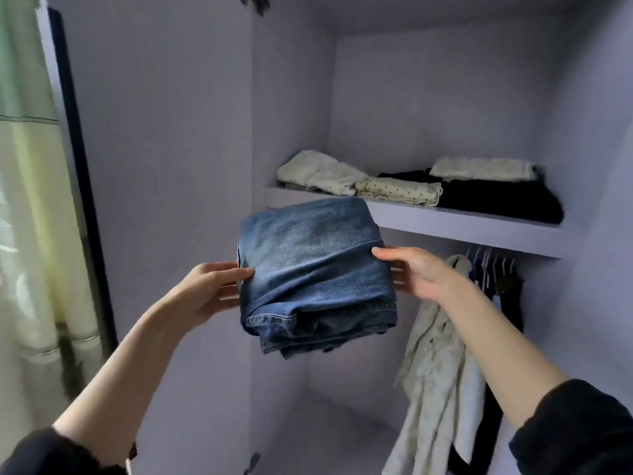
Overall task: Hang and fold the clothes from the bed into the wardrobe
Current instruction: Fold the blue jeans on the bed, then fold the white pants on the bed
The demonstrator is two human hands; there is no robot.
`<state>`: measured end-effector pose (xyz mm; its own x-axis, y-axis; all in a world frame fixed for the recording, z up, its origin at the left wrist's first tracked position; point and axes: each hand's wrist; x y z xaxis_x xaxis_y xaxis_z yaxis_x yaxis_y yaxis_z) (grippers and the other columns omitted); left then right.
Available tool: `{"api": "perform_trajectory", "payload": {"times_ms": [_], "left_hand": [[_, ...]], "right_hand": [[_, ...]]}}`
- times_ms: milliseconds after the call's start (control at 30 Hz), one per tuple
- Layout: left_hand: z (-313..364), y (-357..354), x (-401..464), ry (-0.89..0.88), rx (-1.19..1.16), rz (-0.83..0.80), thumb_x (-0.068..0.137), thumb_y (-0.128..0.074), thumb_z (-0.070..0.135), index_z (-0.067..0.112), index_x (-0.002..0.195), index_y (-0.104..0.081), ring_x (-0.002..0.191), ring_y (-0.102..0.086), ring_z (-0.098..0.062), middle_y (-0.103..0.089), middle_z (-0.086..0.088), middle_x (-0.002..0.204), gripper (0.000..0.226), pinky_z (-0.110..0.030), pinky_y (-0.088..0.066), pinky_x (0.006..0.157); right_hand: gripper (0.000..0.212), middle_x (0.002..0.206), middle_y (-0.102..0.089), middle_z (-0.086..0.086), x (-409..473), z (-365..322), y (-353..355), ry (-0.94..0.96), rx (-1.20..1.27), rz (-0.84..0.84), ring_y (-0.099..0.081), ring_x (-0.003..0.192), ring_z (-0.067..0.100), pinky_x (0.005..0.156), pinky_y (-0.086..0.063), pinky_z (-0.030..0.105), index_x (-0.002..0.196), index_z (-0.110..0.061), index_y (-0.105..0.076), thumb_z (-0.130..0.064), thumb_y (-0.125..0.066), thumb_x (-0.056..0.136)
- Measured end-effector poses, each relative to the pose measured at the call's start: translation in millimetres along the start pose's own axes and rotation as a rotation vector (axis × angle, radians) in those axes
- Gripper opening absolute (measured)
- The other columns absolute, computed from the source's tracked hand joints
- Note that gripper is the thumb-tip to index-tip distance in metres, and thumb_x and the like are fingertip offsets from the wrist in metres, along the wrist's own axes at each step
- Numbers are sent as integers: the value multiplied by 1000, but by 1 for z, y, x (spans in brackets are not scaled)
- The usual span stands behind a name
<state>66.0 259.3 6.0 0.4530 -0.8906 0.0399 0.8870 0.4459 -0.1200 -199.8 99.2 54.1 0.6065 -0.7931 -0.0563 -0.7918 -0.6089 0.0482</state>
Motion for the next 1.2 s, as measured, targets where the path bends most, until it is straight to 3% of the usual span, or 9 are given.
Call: {"api": "perform_trajectory", "payload": {"times_ms": [200,433,600,667,733,867,967,1067,1200], "left_hand": [[72,-31,95,-157,25,-132,86,-63,7,4,94,-64,65,-68,-15,-72,-5,77,10,-26,-57,64],[146,-91,200,-279,60,-365,88,-62,10,5,99,-63,69,-67,-16,-68,-7,87,12,-26,-58,62],[166,-155,268,-348,75,-468,88,-62,11,4,101,-63,80,-62,-19,-65,-8,92,15,-33,-53,81],[169,-183,296,-350,84,-495,88,-63,12,5,101,-62,80,-61,-20,-64,-9,91,15,-34,-53,80],[168,-206,321,-351,80,-511,87,-64,13,6,99,-62,77,-63,-20,-65,-8,89,14,-34,-53,76],[175,-248,370,-324,62,-508,86,-64,11,8,89,-63,71,-64,-15,-67,-4,81,5,-27,-53,62],[187,-262,410,-278,71,-464,85,-65,12,5,93,-62,74,-62,-18,-66,-7,86,11,-29,-50,62],[186,-264,447,-185,101,-424,89,-61,13,3,95,-60,79,-59,-22,-62,-11,93,12,-31,-49,65],[158,-254,482,-75,319,-316,89,-60,7,-3,105,-58,73,-57,-25,-59,-14,88,19,-35,-50,67]], "right_hand": [[38,87,-66,1,32,-63,27,144,2,138,-62,81,17,74,-47,30,97,-14,-63,-25,-73,62],[37,93,-66,3,59,-128,79,284,-4,343,-60,88,20,83,-48,35,96,-13,-64,-27,-72,62],[33,99,-63,1,84,-153,134,326,-15,481,-59,89,18,85,-46,34,96,-17,-64,-26,-71,65],[30,101,-63,1,98,-161,160,341,-25,525,-59,90,18,83,-48,34,97,-17,-65,-24,-72,68],[27,102,-63,1,111,-168,182,355,-32,561,-59,92,17,84,-49,34,98,-17,-65,-22,-72,72],[48,104,-63,1,148,-182,224,369,-26,605,-59,93,18,86,-47,34,106,-15,-65,-25,-76,60],[38,100,-63,1,184,-196,244,348,-22,606,-60,89,17,80,-49,32,108,-15,-62,-24,-75,73],[27,95,-62,3,230,-201,249,266,-18,602,-59,83,18,69,-49,29,96,-13,-59,-25,-74,77],[17,91,-57,6,291,-172,243,75,-186,686,-54,69,17,66,-47,28,87,-9,-57,-19,-70,84]]}}
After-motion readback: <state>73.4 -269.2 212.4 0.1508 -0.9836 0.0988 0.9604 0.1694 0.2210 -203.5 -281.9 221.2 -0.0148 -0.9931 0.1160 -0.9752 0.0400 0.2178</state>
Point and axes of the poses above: each hand's wrist, its own x-axis towards the middle knuckle, its own y-axis out of the back of the hand, z = x × y
